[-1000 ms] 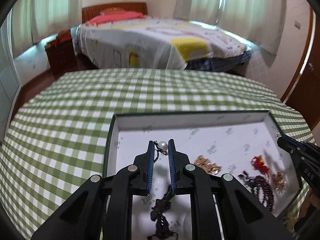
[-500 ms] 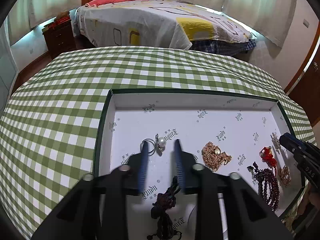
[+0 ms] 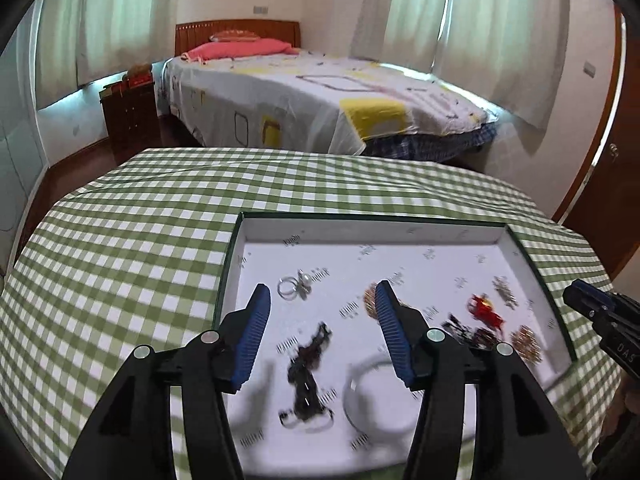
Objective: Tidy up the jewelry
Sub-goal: 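Open both tools to drop the ring and brooch into the box, then withdraw both tools from the box back over the table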
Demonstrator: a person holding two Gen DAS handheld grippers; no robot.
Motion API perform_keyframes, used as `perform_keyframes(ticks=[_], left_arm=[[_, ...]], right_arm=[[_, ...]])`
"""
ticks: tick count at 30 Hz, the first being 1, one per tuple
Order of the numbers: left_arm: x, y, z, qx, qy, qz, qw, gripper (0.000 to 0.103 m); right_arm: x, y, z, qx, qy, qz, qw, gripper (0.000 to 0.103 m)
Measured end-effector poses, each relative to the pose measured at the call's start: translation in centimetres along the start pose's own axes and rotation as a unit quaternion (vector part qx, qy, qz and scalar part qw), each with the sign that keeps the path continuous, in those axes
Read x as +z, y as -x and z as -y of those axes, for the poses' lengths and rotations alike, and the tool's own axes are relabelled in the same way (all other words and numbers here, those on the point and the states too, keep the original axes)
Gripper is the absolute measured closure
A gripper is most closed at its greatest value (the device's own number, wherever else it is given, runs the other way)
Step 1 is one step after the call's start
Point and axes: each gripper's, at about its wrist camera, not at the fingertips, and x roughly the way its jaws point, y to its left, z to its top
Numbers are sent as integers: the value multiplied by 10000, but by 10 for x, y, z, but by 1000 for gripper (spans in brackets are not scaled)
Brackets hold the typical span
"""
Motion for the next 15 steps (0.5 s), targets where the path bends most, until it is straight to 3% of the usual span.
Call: perform_keyframes(ticks=[15], left_arm=[[-54, 42, 16, -157, 145, -121, 9997, 49]], right_arm=[[-54, 48, -6, -54, 315, -109, 9994, 78]])
